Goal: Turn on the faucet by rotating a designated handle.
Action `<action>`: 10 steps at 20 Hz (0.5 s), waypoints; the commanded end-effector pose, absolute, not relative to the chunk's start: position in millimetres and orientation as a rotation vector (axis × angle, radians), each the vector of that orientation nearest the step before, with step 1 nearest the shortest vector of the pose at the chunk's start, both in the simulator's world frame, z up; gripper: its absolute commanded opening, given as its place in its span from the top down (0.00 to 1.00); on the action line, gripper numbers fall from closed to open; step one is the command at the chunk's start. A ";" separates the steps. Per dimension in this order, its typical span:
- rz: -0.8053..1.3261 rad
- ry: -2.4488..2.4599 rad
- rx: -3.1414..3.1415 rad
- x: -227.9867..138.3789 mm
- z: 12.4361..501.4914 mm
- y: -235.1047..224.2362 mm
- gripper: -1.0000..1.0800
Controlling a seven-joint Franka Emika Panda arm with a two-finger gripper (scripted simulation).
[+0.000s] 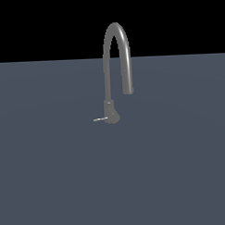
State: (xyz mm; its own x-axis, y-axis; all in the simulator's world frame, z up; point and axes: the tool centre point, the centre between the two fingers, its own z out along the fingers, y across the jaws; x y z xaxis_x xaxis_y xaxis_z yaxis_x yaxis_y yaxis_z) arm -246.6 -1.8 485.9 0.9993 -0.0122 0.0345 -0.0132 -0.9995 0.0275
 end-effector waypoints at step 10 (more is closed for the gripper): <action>0.039 -0.149 3.188 -235.8 473.5 -10.6 1.00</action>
State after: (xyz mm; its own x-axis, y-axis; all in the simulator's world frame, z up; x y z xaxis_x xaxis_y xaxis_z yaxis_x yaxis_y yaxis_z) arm -238.6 -8.1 477.1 0.9971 -0.0717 0.0264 -0.0709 -0.9970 -0.0304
